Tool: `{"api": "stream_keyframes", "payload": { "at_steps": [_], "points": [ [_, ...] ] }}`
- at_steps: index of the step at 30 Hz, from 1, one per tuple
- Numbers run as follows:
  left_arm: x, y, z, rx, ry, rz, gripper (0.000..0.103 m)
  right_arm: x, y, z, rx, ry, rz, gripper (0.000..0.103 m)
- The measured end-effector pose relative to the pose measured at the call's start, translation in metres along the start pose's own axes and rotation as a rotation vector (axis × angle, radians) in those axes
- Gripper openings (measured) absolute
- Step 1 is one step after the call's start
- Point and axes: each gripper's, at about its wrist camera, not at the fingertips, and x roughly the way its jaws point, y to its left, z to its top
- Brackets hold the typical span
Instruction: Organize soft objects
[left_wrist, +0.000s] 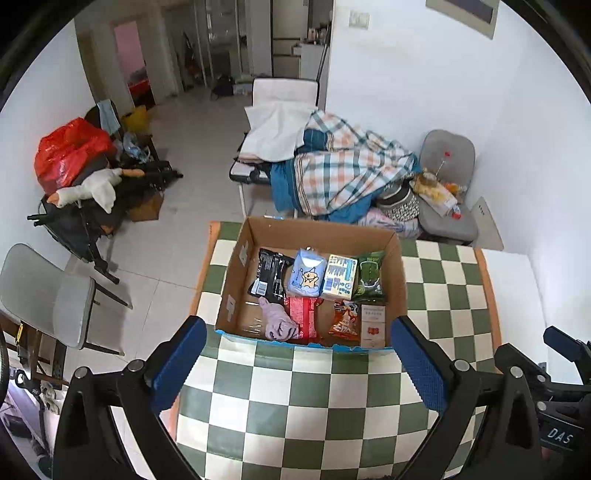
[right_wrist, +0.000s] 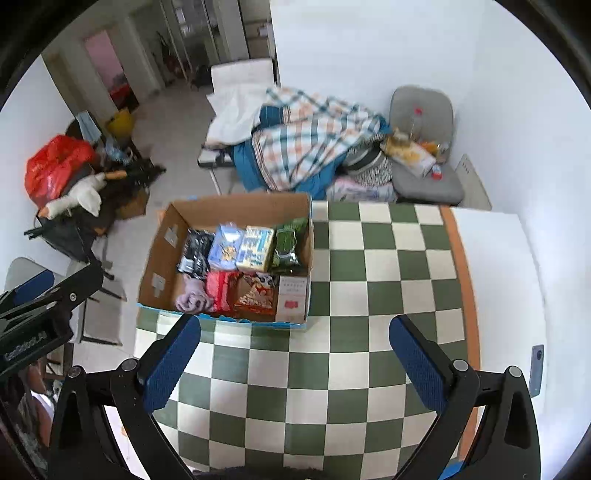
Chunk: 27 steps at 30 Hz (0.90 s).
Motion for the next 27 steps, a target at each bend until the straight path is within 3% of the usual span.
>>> {"api": "stream_keyframes", "payload": {
  "at_steps": [10,27],
  "points": [
    [-0.053,-0.005,-0.018,0.015,-0.051,-0.007,0.102,-0.068,0.007,-0.019,-0.030,-0.089,0.002,0.103],
    [-0.070,-0.005,-0.032,0.011,-0.076,0.012,0.102,-0.089,0.002,-0.029,-0.033,-0.114,-0.022,0.103]
  ]
}}
